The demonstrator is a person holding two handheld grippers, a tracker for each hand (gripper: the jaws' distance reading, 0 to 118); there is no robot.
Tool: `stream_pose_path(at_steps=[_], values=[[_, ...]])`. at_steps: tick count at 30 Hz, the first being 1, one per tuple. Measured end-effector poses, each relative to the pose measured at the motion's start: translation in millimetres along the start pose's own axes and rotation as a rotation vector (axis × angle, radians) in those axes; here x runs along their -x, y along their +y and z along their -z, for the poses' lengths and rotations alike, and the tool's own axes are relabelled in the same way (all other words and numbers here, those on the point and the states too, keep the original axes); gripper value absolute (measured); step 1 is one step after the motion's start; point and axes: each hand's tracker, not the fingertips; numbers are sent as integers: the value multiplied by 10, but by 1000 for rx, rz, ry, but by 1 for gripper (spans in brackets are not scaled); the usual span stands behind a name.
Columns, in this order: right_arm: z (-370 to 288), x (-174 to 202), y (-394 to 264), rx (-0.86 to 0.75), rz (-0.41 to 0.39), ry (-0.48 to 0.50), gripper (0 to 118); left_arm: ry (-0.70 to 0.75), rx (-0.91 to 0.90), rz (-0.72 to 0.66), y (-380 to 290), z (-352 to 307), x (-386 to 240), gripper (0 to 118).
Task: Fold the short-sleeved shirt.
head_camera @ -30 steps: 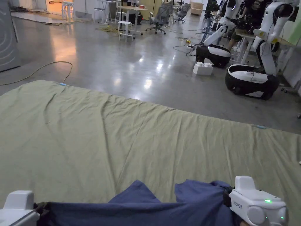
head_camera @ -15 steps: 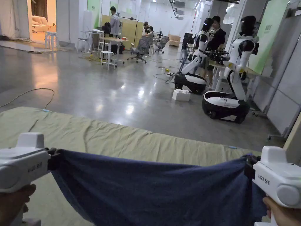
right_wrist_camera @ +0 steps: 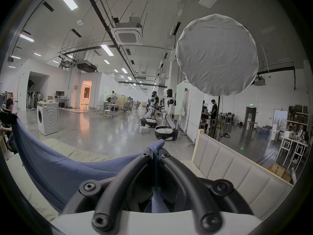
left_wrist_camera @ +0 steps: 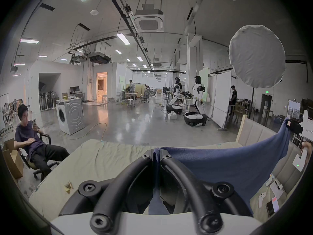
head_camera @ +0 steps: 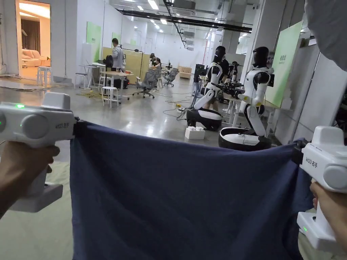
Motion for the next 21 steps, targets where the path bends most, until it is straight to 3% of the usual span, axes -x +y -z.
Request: stream_pose_path(at_steps=[12, 21], values=[[552, 345, 612, -42, -27, -10, 5, 50, -10, 36, 524, 608, 2, 6], [1026, 355, 784, -95, -32, -18, 5, 78, -43, 16, 782, 985, 26, 6]])
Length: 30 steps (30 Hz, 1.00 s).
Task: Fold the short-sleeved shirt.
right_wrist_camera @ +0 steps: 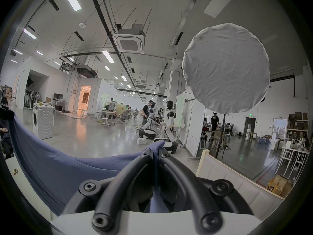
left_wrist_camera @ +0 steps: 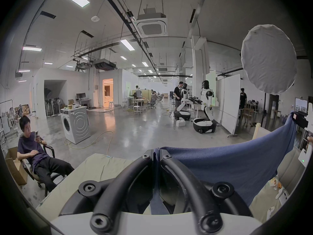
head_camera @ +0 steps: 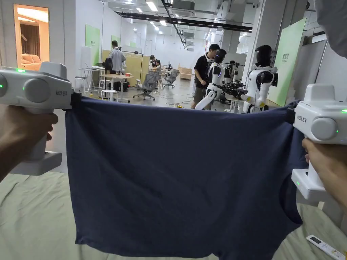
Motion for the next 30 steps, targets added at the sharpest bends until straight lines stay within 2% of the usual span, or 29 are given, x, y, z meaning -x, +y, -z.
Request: stream_pose_path(at_steps=[3, 15, 25, 30], values=[[13, -5, -8, -12, 38, 4, 5, -5, 12, -10, 16, 106, 9, 6], [-24, 56, -347, 41, -15, 20, 5, -12, 60, 9, -451, 123, 37, 6], [-770, 126, -922, 110, -47, 53, 5, -40, 128, -19, -1225, -368, 199, 6], [-1198, 12, -1263, 144, -26, 68, 5, -60, 145, -29, -1674, -824, 304, 6]])
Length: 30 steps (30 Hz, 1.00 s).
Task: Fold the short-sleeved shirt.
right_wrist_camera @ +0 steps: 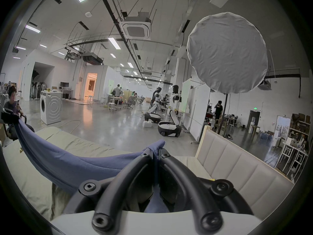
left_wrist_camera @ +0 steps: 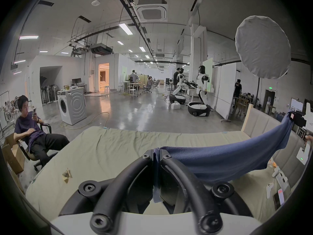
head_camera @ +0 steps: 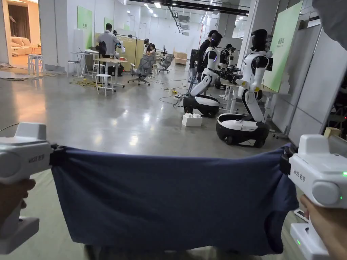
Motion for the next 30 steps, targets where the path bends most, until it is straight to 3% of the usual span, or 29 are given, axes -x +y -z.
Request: stream_pose_path(at_steps=[15, 18, 30], values=[[-1620, 42, -1196, 128, 2, 22, 5, -20, 80, 29, -1351, -1477, -145, 6], [-1891, 95, -1441, 174, -28, 33, 5, -11, 139, 53, -1744, -1492, 7, 6], [-2504, 223, -2486, 447, 10, 50, 5, -5, 322, 21, -2783, -1898, -92, 6]])
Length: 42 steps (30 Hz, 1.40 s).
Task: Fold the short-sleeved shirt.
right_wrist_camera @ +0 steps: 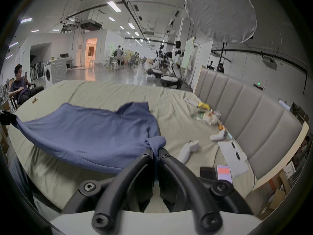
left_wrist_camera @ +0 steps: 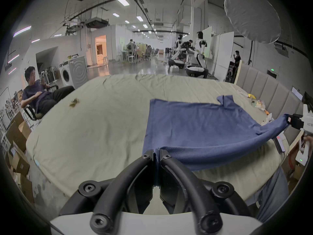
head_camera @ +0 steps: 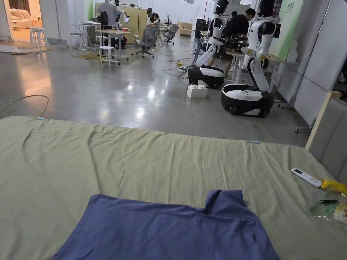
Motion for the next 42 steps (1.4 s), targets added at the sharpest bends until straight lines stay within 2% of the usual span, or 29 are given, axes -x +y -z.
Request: stream_pose_path(at_steps=[3, 6, 9, 19, 21, 22, 24, 26, 28, 32, 37, 38, 40, 41, 42], values=[[32, 40, -209, 69, -1, 7, 5, -3, 41, -4, -156, 79, 6, 6], [103, 92, -414, 152, -64, 15, 5, -7, 94, 9, -302, 240, 83, 6], [187, 112, -596, 235, -90, 41, 5, -12, 143, 23, -394, 360, 132, 6], [383, 281, -798, 384, -126, 56, 7, -9, 241, 30, -596, 495, -17, 8], [411, 268, -807, 395, -124, 49, 20, -4, 258, 26, -606, 501, -22, 12], [403, 282, -784, 404, -126, 36, 32, 0, 258, 26, -597, 475, -31, 17], [381, 261, -729, 395, -125, 6, 58, 25, 231, 24, -557, 430, -39, 36], [317, 249, -603, 332, -116, -18, 77, 29, 201, 22, -444, 368, -49, 48], [272, 224, -425, 246, -93, -13, 80, 37, 141, 10, -277, 326, -72, 49], [226, 228, -47, 34, -19, 8, 80, 20, 54, 13, 36, 400, -74, 49], [252, 398, 352, -207, 40, 1, 78, 15, -111, 42, 459, 347, -388, 49], [253, 431, 404, -243, 49, -1, 71, 16, -145, 35, 510, 324, -442, 49], [257, 542, 503, -307, 60, -9, 44, 7, -223, 23, 627, 266, -576, 45], [252, 575, 531, -338, 60, -12, 23, -3, -254, 23, 667, 239, -630, 34], [235, 604, 559, -380, 62, -13, 14, -9, -290, 25, 686, 242, -653, 21]])
